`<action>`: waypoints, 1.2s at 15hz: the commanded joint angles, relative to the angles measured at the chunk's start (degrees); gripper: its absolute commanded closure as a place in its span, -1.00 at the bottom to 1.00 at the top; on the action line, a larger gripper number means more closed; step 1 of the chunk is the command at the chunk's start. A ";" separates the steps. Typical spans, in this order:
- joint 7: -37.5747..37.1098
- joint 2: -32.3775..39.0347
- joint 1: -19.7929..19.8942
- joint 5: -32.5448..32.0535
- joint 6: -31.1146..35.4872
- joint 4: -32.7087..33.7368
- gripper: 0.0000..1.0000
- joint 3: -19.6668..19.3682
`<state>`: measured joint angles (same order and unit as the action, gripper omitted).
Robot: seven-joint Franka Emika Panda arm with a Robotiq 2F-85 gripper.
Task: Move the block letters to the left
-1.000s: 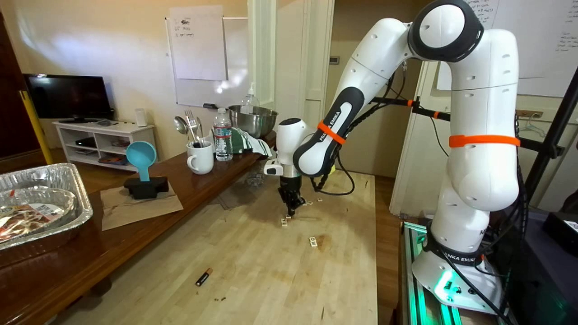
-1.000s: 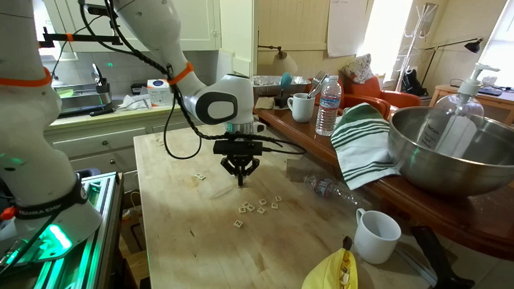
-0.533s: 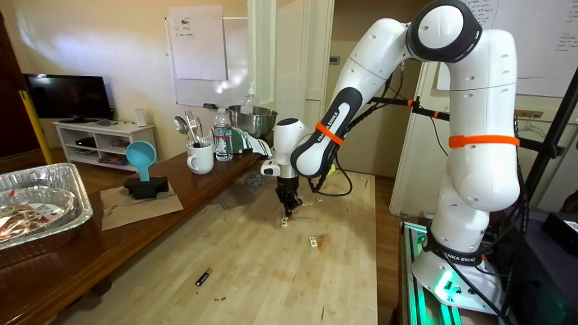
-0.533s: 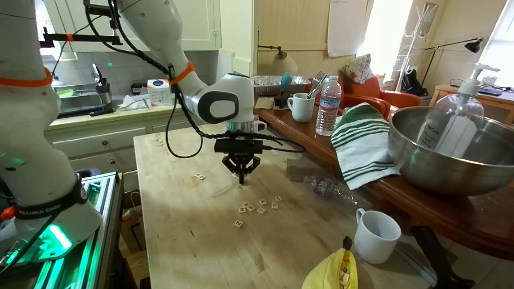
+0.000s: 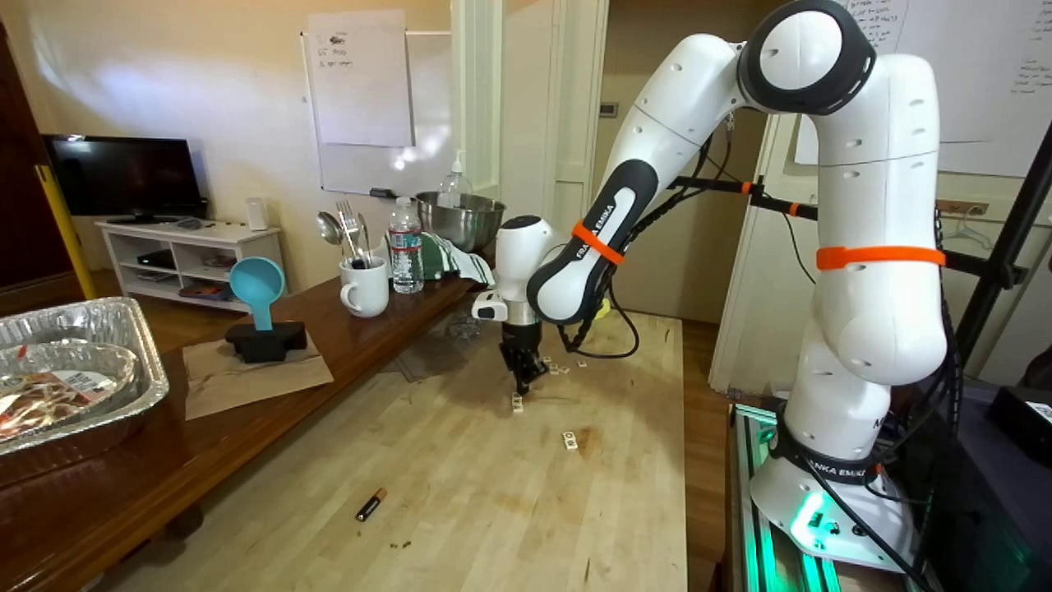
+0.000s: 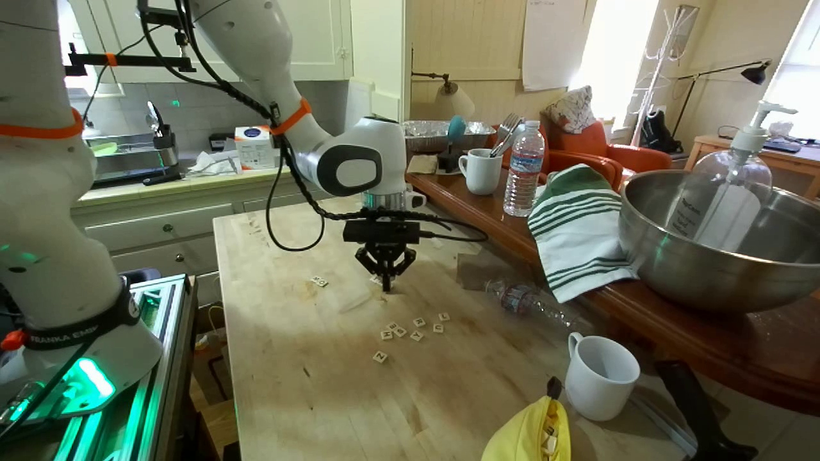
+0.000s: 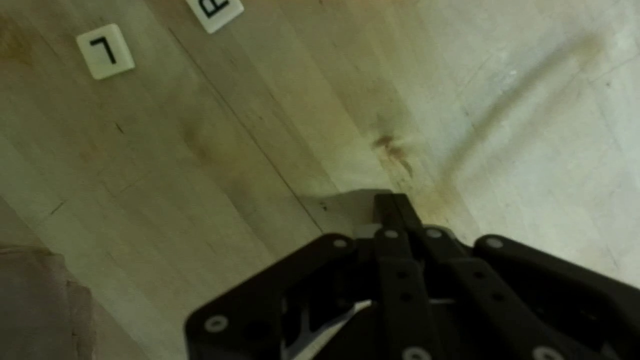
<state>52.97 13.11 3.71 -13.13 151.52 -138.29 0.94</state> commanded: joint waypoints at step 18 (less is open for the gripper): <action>-0.42 1.06 -0.15 0.05 0.44 0.36 1.00 0.61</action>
<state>52.97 13.12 3.65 -13.12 151.51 -138.26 1.22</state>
